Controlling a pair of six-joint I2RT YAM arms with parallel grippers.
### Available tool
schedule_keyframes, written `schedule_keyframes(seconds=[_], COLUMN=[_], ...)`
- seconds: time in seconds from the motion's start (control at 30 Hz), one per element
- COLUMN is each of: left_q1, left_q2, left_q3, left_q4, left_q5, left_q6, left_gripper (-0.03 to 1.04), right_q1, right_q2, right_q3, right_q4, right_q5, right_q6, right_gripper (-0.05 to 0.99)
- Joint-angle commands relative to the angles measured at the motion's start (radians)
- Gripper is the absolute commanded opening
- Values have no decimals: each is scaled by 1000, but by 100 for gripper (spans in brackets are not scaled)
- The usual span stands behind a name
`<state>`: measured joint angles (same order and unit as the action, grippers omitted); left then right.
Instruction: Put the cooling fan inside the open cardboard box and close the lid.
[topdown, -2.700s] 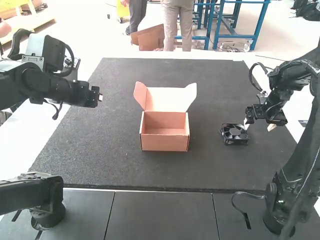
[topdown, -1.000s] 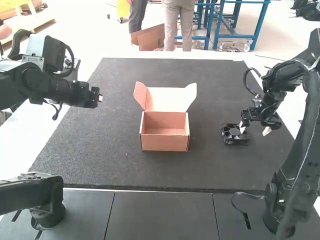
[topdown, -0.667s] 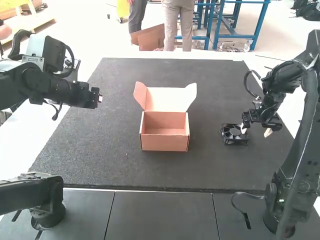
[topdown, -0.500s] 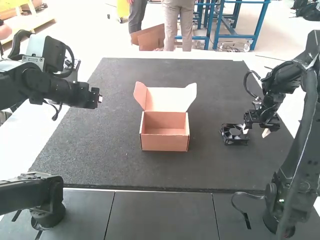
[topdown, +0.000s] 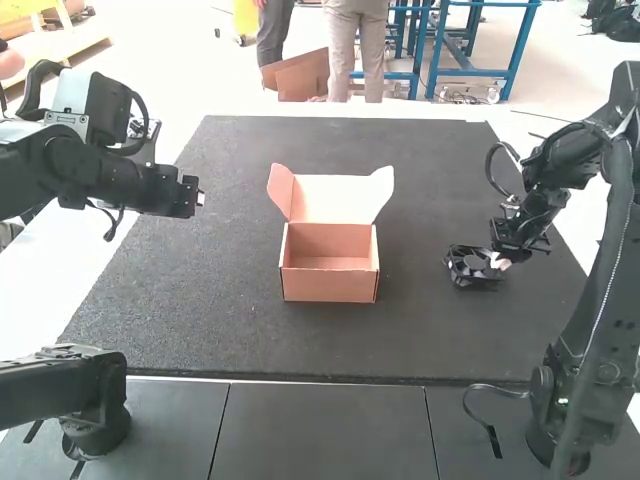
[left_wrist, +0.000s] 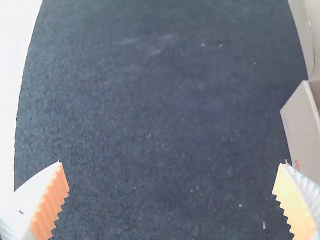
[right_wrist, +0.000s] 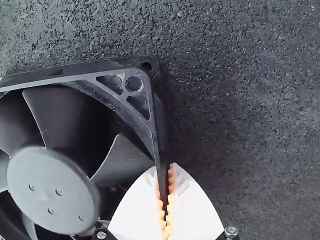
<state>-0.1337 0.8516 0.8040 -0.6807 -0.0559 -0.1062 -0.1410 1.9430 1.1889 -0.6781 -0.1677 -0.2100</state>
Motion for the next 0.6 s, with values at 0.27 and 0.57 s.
schedule_keyframes(seconds=[0.27, 0.57], left_q1=[-3, -7], left_q2=[-20, -20], left_q3=[31, 15], left_q4=[13, 40], left_q5=[-5, -5], left_q6=[-3, 2], left_gripper=[97, 97], right_q1=[1, 70], right_q2=[-216, -400], right_q3=[25, 55], right_q4=[8, -129], right_q5=[-19, 4], right_q6=[179, 360], right_gripper=[0, 0])
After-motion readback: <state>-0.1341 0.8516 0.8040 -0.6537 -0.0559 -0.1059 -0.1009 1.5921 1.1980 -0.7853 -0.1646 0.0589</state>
